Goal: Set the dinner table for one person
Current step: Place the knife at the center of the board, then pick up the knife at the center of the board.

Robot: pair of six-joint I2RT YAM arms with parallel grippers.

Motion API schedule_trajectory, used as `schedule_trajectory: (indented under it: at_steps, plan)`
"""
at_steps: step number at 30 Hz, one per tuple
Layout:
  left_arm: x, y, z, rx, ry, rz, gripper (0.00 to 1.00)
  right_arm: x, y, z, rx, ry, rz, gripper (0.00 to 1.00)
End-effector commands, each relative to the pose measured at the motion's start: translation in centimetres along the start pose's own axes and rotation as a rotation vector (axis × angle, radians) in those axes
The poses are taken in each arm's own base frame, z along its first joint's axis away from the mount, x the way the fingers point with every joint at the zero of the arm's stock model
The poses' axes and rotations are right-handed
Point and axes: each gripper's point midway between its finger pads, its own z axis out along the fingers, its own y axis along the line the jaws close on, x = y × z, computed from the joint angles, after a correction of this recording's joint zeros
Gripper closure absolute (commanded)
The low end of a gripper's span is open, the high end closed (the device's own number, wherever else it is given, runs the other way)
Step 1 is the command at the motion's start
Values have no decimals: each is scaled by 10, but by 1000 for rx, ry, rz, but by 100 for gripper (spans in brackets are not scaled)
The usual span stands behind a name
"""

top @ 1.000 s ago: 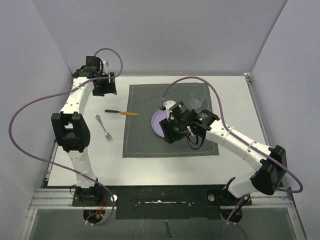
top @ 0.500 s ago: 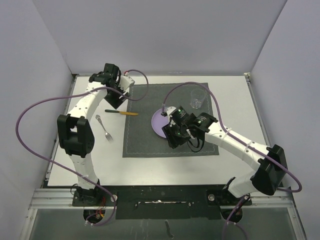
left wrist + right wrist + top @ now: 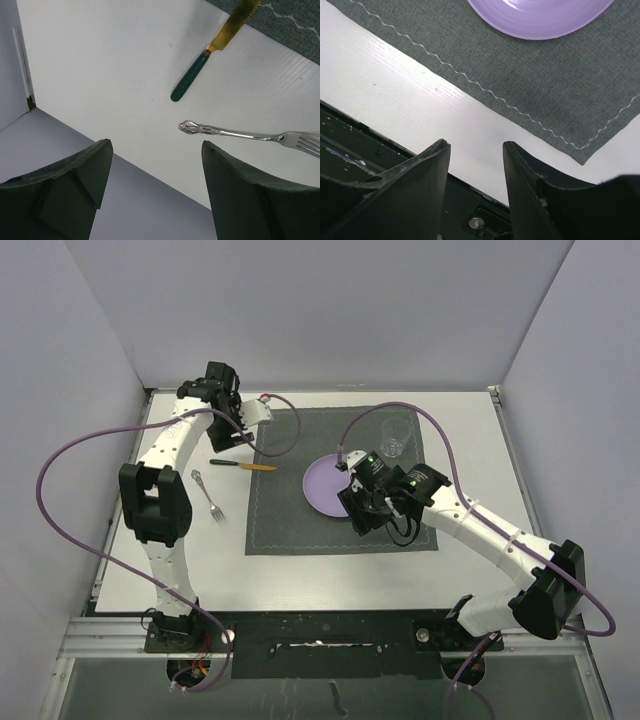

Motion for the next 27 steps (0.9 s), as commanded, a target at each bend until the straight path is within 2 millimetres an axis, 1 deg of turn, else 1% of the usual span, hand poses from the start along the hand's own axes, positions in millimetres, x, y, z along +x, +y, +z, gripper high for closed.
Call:
schedule_trajectory:
  at_steps: [1, 5, 7, 9, 11, 19, 24, 27]
  plan:
    - [6, -10, 20, 70, -15, 77, 29, -16, -9, -23, 33, -67, 7, 53]
    - [14, -18, 37, 123, -11, 75, 29, -17, -10, -24, 43, -58, 10, 53]
    - [15, -22, 44, 149, -30, 74, 29, -16, -10, -25, 41, -60, 12, 53]
    - [17, -23, 50, 165, -44, 68, 18, -15, -10, -25, 41, -60, 14, 53]
    - [19, -27, 58, 194, -50, 63, 13, -14, -12, -27, 49, -58, 16, 53]
    - [21, -45, 89, 278, -43, 61, 13, -13, -17, -36, 75, -69, 25, 53]
    - [23, -48, 104, 301, -39, 60, 14, -12, -21, -37, 93, -62, 28, 53]
    - [28, -45, 111, 303, -32, 53, 14, -12, -22, -37, 96, -60, 29, 53]
